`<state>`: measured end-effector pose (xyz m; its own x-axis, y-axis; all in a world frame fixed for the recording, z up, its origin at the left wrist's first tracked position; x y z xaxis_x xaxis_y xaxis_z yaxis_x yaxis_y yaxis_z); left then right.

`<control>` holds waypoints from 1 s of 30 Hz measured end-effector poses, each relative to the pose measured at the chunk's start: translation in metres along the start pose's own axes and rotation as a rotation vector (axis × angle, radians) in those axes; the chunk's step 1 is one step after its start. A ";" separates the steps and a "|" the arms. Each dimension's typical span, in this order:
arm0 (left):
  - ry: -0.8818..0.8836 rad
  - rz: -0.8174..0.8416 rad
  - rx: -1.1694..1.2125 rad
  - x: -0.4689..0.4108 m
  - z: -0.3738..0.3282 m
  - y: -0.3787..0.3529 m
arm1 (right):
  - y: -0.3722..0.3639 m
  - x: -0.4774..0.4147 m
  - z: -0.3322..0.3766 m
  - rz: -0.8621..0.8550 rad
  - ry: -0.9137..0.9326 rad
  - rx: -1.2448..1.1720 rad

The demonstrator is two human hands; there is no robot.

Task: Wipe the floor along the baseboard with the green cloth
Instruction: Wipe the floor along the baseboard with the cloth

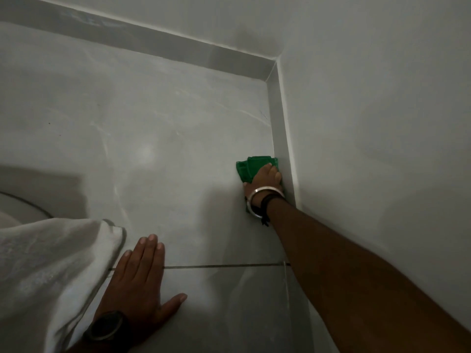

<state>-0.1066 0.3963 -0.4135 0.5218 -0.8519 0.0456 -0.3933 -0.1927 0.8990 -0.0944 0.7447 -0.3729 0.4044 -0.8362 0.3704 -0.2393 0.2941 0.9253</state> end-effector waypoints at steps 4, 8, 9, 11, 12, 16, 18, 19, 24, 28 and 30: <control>0.006 0.019 0.009 0.000 0.002 0.000 | 0.012 -0.009 0.003 0.037 -0.024 0.025; 0.008 0.035 0.014 0.001 0.001 0.000 | 0.016 -0.004 -0.004 0.070 -0.039 -0.046; 0.011 0.036 0.017 0.001 0.002 0.000 | 0.014 -0.001 -0.005 0.070 -0.032 -0.030; 0.008 0.043 0.016 0.001 0.002 -0.001 | 0.009 0.006 -0.007 0.101 -0.032 -0.023; 0.006 0.045 0.014 0.000 0.002 -0.001 | 0.007 0.010 -0.009 0.123 -0.039 -0.043; 0.006 0.058 0.022 0.000 0.001 0.001 | -0.002 0.033 -0.020 0.161 -0.053 -0.046; 0.009 0.055 0.013 0.000 0.000 0.003 | -0.012 0.052 -0.027 0.162 -0.075 -0.044; 0.009 0.057 0.012 0.000 0.000 0.003 | -0.017 0.063 -0.031 0.171 -0.081 -0.052; 0.016 0.077 -0.013 0.000 0.000 0.004 | -0.046 0.124 -0.057 0.207 -0.014 -0.069; 0.035 0.115 -0.034 -0.001 0.000 0.006 | -0.072 0.166 -0.076 0.194 0.011 -0.153; 0.041 0.120 -0.041 -0.002 -0.001 0.007 | -0.080 0.179 -0.084 0.157 0.001 -0.242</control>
<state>-0.1095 0.3971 -0.4063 0.5039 -0.8468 0.1706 -0.4236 -0.0702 0.9031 0.0707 0.6104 -0.3735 0.3798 -0.7716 0.5103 -0.0815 0.5216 0.8493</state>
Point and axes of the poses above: each hand's wrist, its own x-axis away from the middle knuckle, its own y-axis out of the back of the hand, z = x × y, the point moved 8 cm from there along -x, towards the middle knuckle, and after that the axes turned 11 degrees about x, right-handed, at the moved point
